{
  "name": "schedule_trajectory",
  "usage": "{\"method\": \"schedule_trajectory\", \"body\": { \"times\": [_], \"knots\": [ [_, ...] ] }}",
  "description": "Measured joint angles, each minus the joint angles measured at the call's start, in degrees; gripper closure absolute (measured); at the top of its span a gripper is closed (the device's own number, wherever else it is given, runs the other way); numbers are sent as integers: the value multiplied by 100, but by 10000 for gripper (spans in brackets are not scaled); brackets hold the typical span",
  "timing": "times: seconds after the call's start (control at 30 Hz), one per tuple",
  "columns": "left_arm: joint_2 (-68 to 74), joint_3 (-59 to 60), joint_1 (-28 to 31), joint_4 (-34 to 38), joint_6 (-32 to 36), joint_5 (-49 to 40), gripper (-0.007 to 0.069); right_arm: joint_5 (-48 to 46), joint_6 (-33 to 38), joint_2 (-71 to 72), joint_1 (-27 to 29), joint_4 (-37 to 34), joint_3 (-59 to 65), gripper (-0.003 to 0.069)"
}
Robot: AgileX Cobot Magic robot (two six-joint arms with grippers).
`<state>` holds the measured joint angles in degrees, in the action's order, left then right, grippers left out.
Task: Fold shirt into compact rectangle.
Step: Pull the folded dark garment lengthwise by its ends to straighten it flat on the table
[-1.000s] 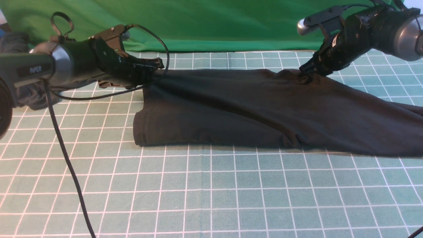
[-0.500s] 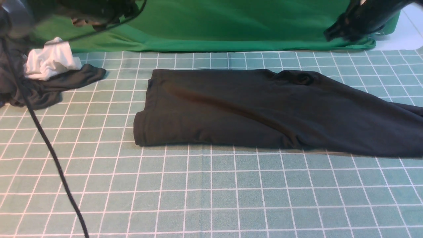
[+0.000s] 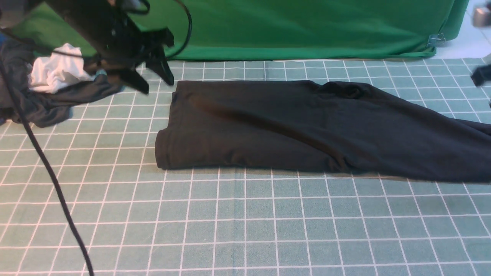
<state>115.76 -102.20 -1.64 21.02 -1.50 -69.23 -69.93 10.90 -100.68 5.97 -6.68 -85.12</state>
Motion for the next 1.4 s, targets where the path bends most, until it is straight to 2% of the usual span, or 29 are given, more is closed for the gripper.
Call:
{"method": "schedule_trajectory", "body": {
  "times": [0.2, 0.33, 0.53, 0.87, 1.07, 1.13, 1.27, 1.33, 1.4],
  "knots": [
    [-251, 1206, -308, -262, 3, -58, 288, 196, 27, 0, 256, -238, 547, 647],
    [-175, 1724, -483, -449, -96, 797, 275, 681, 64, 0, 256, -400, 617, 647],
    [64, 1770, -516, -439, -116, 1338, 217, 981, 145, 0, 256, -438, 622, 647],
    [127, 1784, -520, -1074, -534, 1178, 179, 994, 179, 0, 256, -449, 628, 647],
    [325, 1784, -520, -650, -468, 1234, 180, 1013, 179, 0, 256, -449, 628, 647],
    [337, 1784, -520, -581, -429, 1270, 209, 1013, 179, 0, 256, -449, 628, 647],
    [337, 1784, -520, -528, -277, 1262, 347, 900, 310, 0, 264, -449, 628, 646],
    [288, 1784, -514, -579, -97, 1170, 519, 653, 465, 0, 374, -449, 628, 645],
    [188, 1784, -481, -678, 24, 1045, 585, 591, 477, 0, 530, -437, 628, 643]
  ]
}}
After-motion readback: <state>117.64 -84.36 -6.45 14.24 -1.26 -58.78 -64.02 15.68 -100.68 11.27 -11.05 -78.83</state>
